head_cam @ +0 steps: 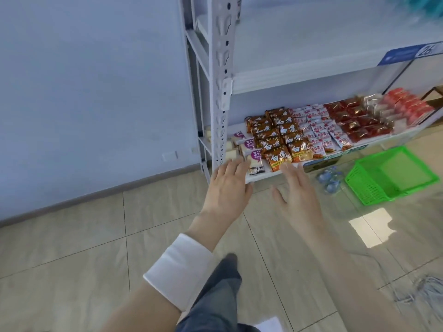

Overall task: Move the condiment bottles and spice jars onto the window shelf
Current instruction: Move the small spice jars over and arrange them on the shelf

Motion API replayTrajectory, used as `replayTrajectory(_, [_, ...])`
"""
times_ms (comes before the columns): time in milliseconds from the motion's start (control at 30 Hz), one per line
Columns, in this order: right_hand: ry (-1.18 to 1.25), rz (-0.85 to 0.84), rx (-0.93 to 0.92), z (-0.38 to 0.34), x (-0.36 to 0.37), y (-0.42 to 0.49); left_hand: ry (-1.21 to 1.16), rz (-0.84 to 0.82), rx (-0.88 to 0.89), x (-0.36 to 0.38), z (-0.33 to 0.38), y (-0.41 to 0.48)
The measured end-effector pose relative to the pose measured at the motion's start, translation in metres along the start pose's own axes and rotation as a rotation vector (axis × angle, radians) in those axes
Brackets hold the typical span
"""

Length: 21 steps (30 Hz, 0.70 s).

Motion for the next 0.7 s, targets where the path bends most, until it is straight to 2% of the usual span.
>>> replayTrajectory(167, [0.025,0.072,-0.008,0.024,-0.027,0.088,0.003,0.059,0.068,0.001,0.029,0.083])
replayTrajectory(433, [0.063,0.162,-0.027,0.03,-0.065,0.226,-0.018,0.179,0.075,-0.023,0.047,0.197])
replayTrajectory(533, [0.108,0.152,-0.074,0.026,-0.062,0.265,-0.008,0.232,0.055,-0.031,0.048,0.229])
replayTrajectory(700, [0.158,0.067,-0.137,0.028,-0.032,0.345,0.077,0.234,-0.08,-0.022,0.034,0.292])
Point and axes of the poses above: each hand's wrist, its own y-axis towards the middle knuckle, its own x-axis out of the palm, z = x × y, the point moved 10 cm from there along y, towards the middle knuckle, and after that the axes turned 10 degrees about z, right-handed, at the moved point
